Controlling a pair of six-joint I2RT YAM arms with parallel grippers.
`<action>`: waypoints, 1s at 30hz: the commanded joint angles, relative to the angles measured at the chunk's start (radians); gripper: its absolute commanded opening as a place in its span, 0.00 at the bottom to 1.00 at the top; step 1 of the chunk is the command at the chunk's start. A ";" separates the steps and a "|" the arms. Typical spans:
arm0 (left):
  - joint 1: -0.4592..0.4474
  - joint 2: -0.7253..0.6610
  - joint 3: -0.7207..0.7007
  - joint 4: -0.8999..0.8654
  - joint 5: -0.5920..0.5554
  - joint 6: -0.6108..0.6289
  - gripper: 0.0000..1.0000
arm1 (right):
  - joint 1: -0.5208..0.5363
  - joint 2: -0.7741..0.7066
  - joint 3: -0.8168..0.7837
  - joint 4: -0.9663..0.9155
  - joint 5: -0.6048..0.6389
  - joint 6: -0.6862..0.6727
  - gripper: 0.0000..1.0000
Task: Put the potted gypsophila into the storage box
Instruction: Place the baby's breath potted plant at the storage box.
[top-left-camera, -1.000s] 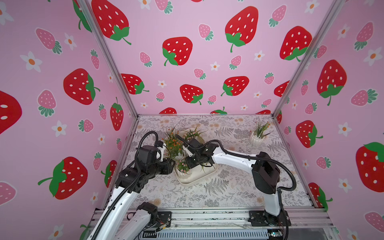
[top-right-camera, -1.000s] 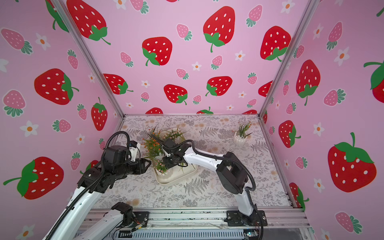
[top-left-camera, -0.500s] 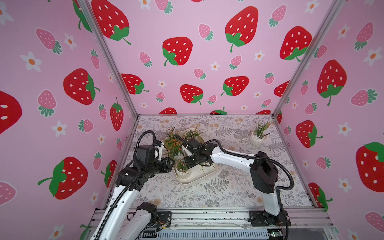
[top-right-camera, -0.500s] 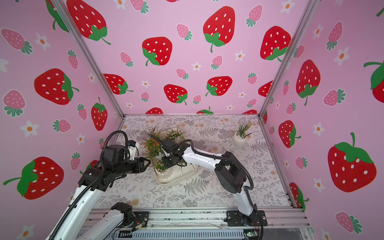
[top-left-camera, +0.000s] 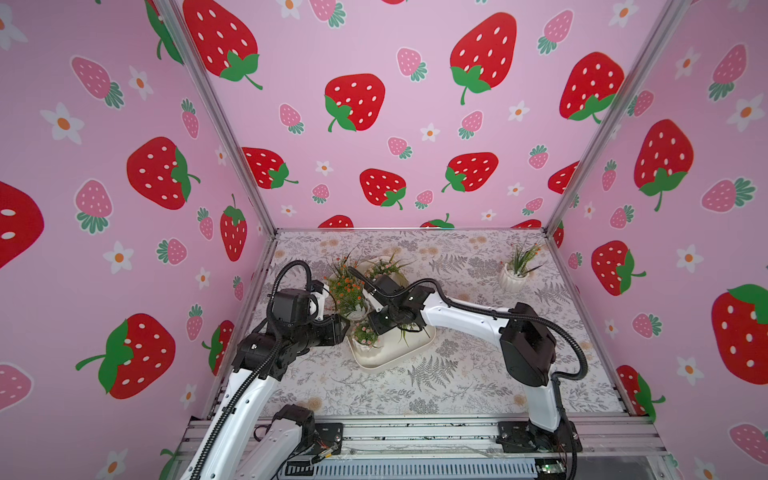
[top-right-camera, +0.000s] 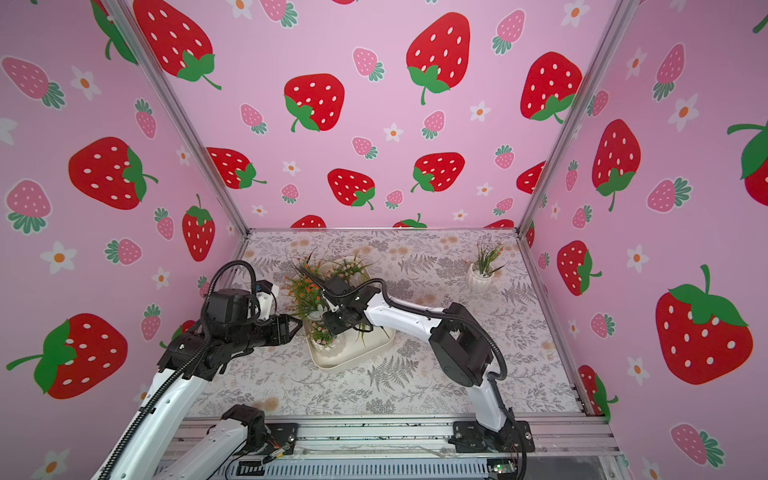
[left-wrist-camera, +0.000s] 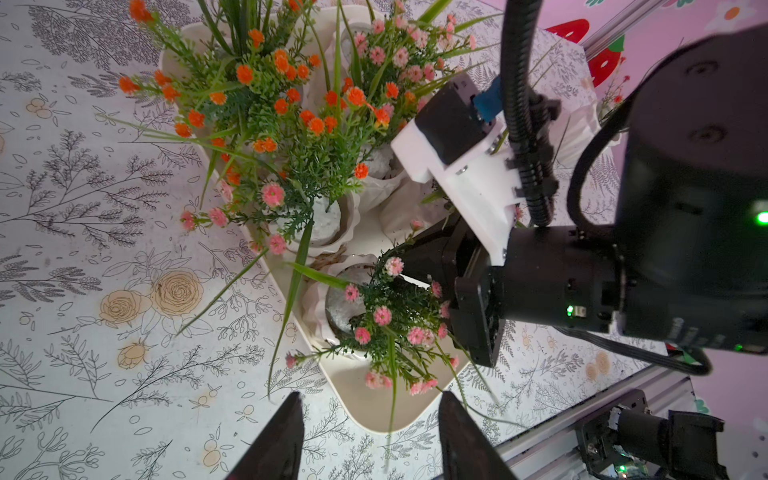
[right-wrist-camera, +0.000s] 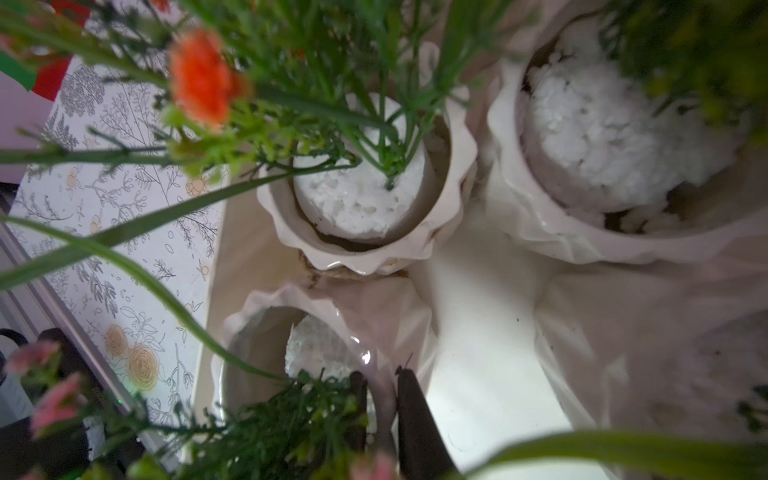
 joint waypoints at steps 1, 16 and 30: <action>0.006 -0.002 -0.004 0.016 0.014 -0.001 0.55 | 0.007 0.004 0.035 0.027 0.001 0.003 0.21; 0.006 0.000 0.000 0.009 -0.010 -0.004 0.54 | 0.006 -0.095 -0.015 0.004 0.063 -0.015 0.25; 0.006 -0.022 -0.011 0.062 0.011 -0.016 0.54 | -0.021 -0.357 -0.144 0.001 0.128 -0.078 0.33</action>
